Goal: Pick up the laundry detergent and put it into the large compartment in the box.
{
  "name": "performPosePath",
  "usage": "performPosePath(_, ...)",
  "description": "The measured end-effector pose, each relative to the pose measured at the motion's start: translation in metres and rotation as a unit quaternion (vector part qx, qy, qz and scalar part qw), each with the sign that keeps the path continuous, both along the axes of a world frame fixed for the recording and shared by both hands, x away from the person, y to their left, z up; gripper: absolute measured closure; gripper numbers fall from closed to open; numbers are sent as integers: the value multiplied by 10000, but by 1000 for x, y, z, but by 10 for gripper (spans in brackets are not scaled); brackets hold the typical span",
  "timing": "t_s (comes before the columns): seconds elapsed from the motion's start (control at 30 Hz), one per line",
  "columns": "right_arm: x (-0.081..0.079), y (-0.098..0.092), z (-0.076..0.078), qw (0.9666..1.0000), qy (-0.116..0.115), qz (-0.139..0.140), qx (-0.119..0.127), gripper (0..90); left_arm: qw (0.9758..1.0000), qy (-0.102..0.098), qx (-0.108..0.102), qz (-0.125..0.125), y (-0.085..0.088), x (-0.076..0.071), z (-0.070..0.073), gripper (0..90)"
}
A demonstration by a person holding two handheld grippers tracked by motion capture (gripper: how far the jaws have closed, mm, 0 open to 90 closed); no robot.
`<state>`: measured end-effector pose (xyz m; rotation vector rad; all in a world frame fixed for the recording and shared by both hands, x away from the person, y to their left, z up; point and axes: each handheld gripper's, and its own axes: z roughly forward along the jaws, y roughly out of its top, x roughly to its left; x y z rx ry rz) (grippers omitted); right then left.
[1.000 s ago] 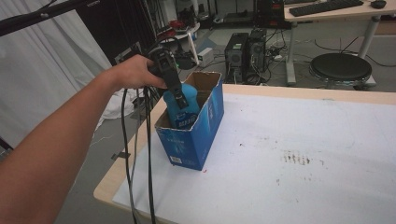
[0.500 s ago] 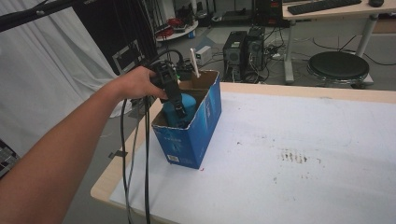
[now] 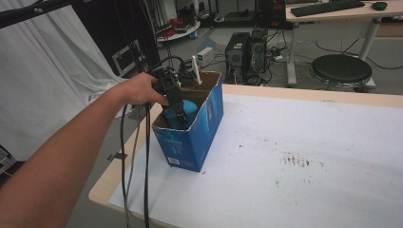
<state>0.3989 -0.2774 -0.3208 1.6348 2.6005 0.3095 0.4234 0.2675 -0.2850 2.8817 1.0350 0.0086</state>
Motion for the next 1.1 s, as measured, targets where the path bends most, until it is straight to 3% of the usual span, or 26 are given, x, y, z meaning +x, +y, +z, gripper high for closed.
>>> performPosePath(0.2, 0, 1, 0, 10000, 10, 26, -23, 17, 9999, 81, 74, 110, -1, 2, 0, 371)
performPosePath(0.53, -1, 2, 1, 10000, -12, 36, 19, 17, 9997, 167, 3, 202, 0, 6, -1, 367)
performPosePath(0.7, -1, 1, 1, 10000, -10, 28, 24, 17, 9989, 134, -283, 345, 5, 7, 10, 332)
performPosePath(0.97, -1, 3, 2, 10000, -19, 71, 55, 17, 9970, -25, -494, 589, 15, 1, 28, 242)
performPosePath(1.1, -2, 4, 2, 10000, -27, 75, 58, 17, 9957, -114, -613, 681, 19, -4, 39, 241)
